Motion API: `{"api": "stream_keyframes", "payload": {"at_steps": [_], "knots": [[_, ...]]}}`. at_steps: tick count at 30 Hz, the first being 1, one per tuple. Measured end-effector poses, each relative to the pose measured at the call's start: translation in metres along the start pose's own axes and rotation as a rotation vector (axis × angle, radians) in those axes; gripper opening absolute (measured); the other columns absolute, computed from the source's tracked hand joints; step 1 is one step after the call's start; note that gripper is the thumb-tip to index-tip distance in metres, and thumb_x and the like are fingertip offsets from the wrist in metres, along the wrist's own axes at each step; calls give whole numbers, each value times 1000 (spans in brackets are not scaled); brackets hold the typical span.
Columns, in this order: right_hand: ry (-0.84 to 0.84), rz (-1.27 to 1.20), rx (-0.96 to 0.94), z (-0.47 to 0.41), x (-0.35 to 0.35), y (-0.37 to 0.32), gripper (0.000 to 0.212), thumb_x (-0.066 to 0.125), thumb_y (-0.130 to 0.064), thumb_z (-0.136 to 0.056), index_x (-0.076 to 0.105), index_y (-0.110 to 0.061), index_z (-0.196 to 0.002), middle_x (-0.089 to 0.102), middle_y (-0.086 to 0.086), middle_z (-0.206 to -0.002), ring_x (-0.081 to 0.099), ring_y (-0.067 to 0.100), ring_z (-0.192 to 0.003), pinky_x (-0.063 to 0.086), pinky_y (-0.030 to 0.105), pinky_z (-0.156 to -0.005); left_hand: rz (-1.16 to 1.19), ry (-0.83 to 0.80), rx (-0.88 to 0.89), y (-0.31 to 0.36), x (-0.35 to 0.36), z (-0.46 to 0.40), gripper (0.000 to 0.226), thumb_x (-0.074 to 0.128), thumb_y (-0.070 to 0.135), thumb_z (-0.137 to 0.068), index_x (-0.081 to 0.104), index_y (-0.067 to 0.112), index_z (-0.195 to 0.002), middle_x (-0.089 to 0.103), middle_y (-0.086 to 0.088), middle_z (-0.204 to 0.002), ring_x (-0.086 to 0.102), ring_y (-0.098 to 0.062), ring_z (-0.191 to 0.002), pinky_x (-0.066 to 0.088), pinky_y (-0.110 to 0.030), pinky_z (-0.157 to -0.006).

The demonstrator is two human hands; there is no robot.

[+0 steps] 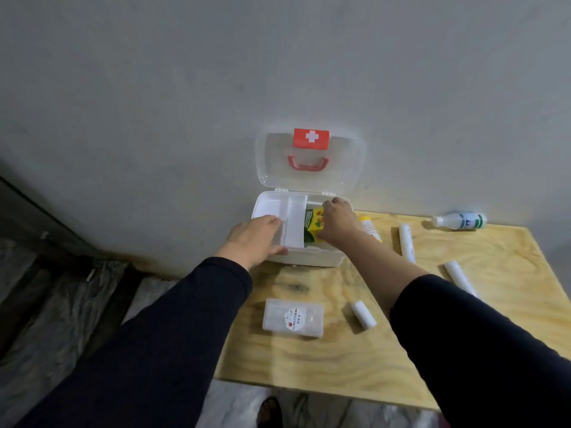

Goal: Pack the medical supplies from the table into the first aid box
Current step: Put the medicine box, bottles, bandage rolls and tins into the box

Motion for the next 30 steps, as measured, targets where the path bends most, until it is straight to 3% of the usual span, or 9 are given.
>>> {"api": "stream_keyframes", "payload": {"at_steps": [9,13,18,24,27,30], "knots": [[14,-147,131,-20,30,4,59,69,-19,-81,46,-15,-134,52,15,-129,44,31,-125,40,37,-105,45,8,-3,-4,3,-3,72,57,50,-88,33,14,-146,35,0,-153,42,-24,-133,41,-39,-104],[10,-253,143,-18,25,5,63,71,-11,-80,44,-11,-136,49,15,-134,44,31,-126,40,37,-105,59,-4,-17,-4,3,-3,72,57,48,-89,31,14,-147,33,0,-154,40,-24,-135,40,-40,-105],[-14,-300,44,7,-3,7,64,77,-14,-77,49,-5,-133,55,14,-132,52,27,-121,42,32,-101,76,-18,-32,-2,2,-2,73,60,47,-87,34,12,-145,35,0,-152,42,-25,-132,41,-41,-104],[-20,-447,-103,68,-32,7,61,80,-25,-74,56,-11,-128,63,6,-122,60,20,-107,50,34,-94,77,-45,-56,-1,2,0,73,59,49,-87,33,13,-146,33,0,-153,42,-25,-133,41,-40,-103],[-59,-563,-154,99,-18,9,56,81,-25,-73,60,-13,-124,67,4,-115,63,14,-98,54,30,-90,91,-42,-62,0,3,2,74,58,48,-88,30,13,-147,30,0,-155,40,-25,-135,40,-39,-105],[-131,-586,-180,121,20,9,53,81,-24,-73,63,-14,-122,70,3,-113,65,14,-100,55,33,-92,123,-36,-76,-1,4,3,73,60,47,-88,31,15,-147,31,0,-155,41,-28,-133,39,-41,-105]]}}
Point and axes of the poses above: each hand's wrist, its own z-axis away from the middle knuckle, its own x-axis out of the palm, y = z × x, the point moved 7 cm from there along -z, towards the middle knuckle
